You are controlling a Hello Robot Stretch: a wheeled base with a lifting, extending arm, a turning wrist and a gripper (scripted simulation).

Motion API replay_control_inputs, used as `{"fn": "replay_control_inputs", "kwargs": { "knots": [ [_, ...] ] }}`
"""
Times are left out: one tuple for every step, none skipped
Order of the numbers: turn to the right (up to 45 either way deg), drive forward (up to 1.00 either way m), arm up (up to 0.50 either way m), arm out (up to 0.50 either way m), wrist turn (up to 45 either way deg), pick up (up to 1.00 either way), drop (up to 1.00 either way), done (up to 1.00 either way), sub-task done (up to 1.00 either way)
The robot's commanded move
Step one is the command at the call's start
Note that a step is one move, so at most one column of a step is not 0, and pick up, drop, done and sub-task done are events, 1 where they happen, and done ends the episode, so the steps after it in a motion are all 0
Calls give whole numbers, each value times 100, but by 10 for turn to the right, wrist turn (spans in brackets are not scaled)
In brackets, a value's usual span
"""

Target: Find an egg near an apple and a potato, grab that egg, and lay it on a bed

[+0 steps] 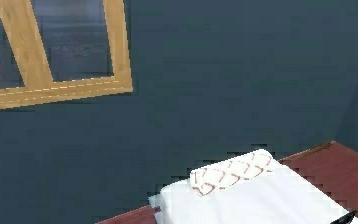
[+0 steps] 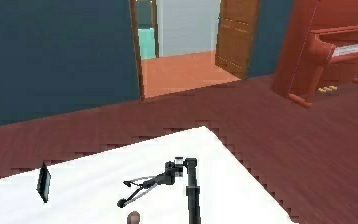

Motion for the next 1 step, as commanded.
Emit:
{"fn": "replay_control_inputs", "kwargs": {
  "knots": [
    [0, 0, 10, 0, 0, 0, 0, 0, 0]
  ]
}}
